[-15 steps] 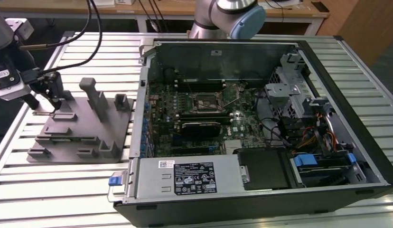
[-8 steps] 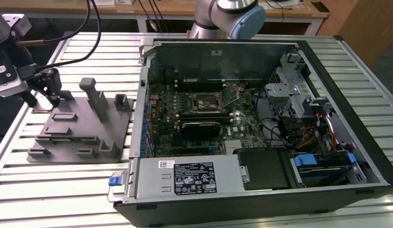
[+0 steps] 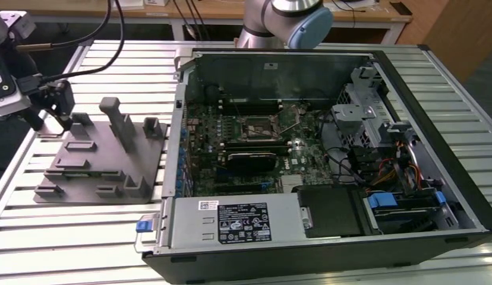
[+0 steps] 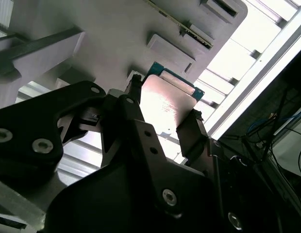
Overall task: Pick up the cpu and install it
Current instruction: 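Pick up the cpu and move it towards the insertion slot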
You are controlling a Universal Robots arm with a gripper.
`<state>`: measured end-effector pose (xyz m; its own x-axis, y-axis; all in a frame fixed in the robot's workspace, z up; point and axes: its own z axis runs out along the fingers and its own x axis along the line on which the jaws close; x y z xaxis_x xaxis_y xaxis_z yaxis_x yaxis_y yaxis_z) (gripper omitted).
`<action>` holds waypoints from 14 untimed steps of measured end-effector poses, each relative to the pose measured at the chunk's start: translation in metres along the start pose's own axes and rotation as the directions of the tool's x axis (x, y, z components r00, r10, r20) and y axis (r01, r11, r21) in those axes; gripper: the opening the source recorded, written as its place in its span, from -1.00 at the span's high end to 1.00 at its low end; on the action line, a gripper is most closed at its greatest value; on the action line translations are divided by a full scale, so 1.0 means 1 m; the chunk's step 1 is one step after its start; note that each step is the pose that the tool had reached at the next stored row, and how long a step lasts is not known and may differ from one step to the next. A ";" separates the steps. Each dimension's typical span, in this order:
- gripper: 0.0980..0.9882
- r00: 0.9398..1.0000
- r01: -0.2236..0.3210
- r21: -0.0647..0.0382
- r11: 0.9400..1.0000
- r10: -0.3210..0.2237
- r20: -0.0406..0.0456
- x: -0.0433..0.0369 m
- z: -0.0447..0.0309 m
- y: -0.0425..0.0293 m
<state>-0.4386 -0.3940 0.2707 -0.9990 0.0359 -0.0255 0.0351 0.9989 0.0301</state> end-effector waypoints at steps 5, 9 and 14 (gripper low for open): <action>0.00 1.000 0.000 0.000 1.000 0.000 0.001 -0.0002 -0.0067 0.0002; 0.00 1.000 0.000 0.000 1.000 0.000 0.001 -0.0003 -0.0124 0.0004; 0.00 1.000 0.000 0.000 1.000 0.000 0.001 -0.0005 -0.0187 0.0006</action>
<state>-0.4386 -0.3940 0.2894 -0.9990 0.0359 -0.0267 0.0351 0.9989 0.0302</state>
